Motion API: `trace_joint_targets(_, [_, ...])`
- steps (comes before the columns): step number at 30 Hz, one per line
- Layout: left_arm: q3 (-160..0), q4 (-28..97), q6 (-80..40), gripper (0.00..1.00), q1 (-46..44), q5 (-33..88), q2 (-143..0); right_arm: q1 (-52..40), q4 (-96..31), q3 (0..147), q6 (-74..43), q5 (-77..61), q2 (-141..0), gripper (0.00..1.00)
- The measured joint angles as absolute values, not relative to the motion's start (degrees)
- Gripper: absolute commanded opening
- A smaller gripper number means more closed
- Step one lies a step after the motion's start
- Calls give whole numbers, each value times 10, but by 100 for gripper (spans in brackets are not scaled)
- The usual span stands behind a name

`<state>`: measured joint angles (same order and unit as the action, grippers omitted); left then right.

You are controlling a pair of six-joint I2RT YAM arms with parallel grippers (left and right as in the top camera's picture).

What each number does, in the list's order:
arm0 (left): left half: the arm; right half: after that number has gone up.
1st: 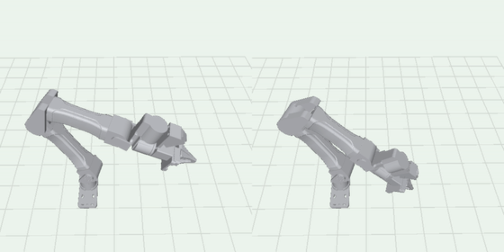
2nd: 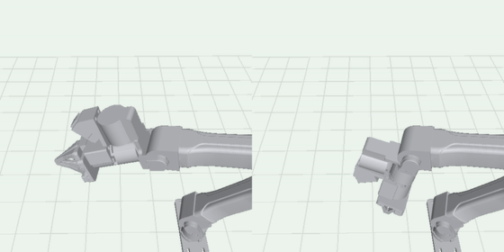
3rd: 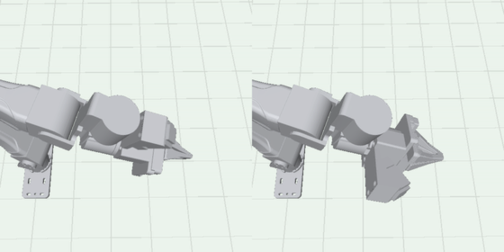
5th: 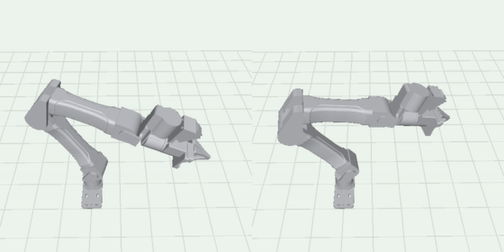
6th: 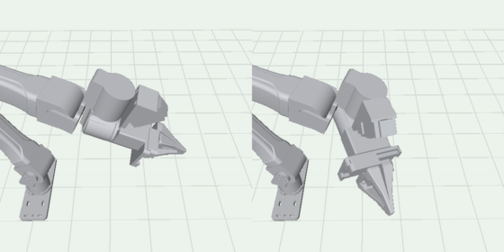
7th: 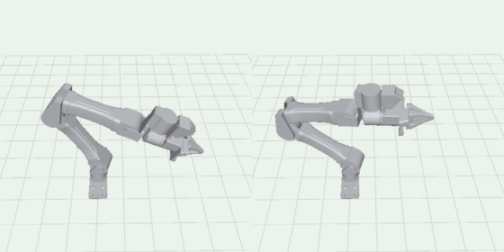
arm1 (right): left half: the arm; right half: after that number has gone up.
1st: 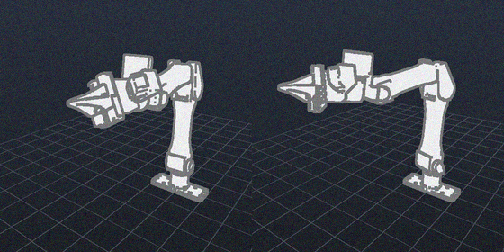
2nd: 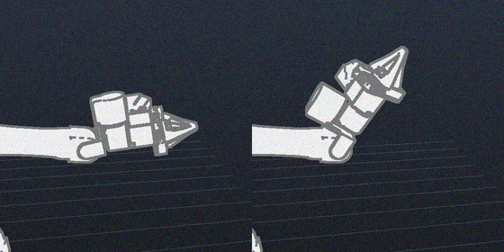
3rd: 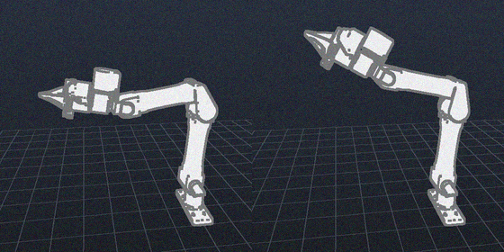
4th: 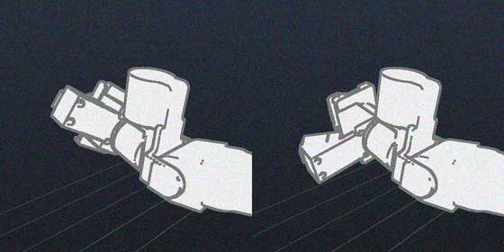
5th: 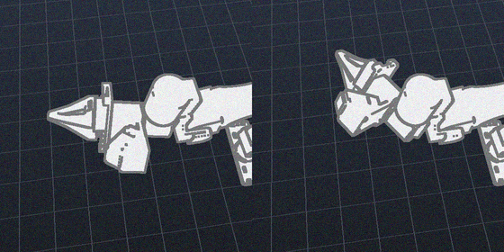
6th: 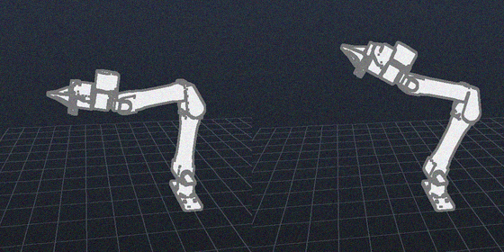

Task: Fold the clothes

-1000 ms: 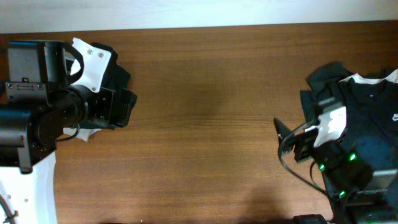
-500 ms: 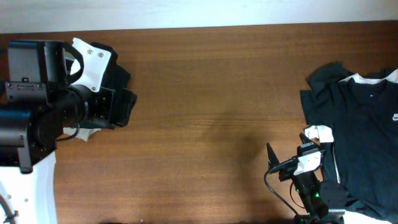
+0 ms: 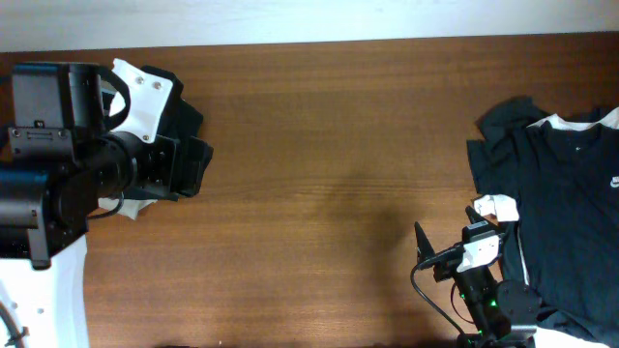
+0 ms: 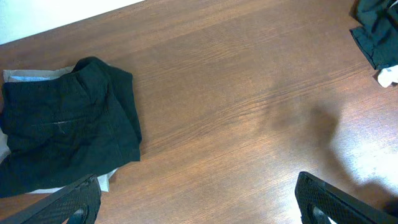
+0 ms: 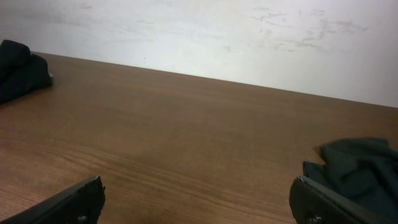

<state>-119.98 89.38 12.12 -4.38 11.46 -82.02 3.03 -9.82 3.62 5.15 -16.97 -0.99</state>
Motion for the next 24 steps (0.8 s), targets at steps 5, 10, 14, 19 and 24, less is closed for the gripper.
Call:
trace_joint_targets(5, [-1171, 719, 119, 99, -44, 108, -808, 30, -98, 36, 51, -170, -10, 99])
trace_joint_targets(10, [-960, 510, 117, 99, -35, 106, -648, 30, -97, 36, 51, -170, -10, 99])
trace_joint_targets(14, [-727, 342, 117, 99, -17, 89, -496, 30, -97, 36, 51, -170, -10, 99])
trace_joint_targets(19, [-511, 223, 117, 99, -17, 67, -355, 30, -96, 35, 51, -170, -10, 99])
trace_joint_targets(24, [-351, 170, 117, 99, -17, 53, -207, 30, -96, 35, 51, -170, -10, 99])
